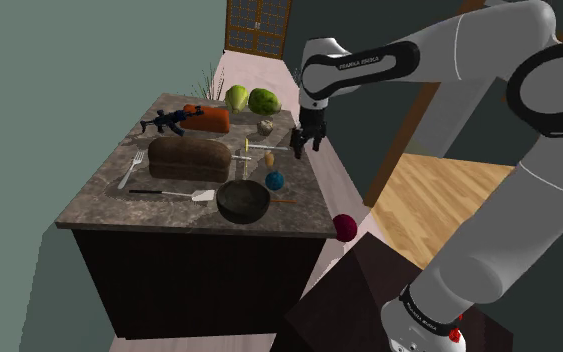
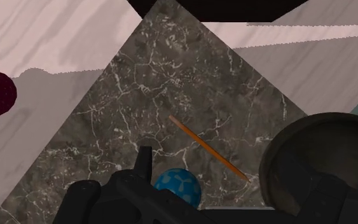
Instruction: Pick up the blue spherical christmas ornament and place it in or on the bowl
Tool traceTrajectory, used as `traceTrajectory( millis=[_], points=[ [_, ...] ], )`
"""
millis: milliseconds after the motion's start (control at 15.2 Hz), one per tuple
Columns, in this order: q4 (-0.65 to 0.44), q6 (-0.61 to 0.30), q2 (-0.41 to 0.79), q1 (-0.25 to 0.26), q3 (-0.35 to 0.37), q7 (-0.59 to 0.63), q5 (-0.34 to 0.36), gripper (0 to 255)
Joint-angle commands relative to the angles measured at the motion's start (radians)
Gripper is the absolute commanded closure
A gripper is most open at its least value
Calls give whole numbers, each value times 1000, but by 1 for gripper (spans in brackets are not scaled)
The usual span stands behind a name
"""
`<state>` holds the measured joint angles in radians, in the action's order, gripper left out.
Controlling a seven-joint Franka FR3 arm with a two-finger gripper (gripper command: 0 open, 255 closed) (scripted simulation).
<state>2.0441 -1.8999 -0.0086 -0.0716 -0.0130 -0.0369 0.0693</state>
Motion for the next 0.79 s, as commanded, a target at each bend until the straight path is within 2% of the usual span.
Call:
traceTrajectory(
  millis=[0,396,726],
  points=[
    [-60,-13,80,-3,-3,-1,-10,0],
    [-282,-18,328,-21,-12,-15,-42,0],
    [-518,17,547,-39,-14,-23,-69,0]
  ],
)
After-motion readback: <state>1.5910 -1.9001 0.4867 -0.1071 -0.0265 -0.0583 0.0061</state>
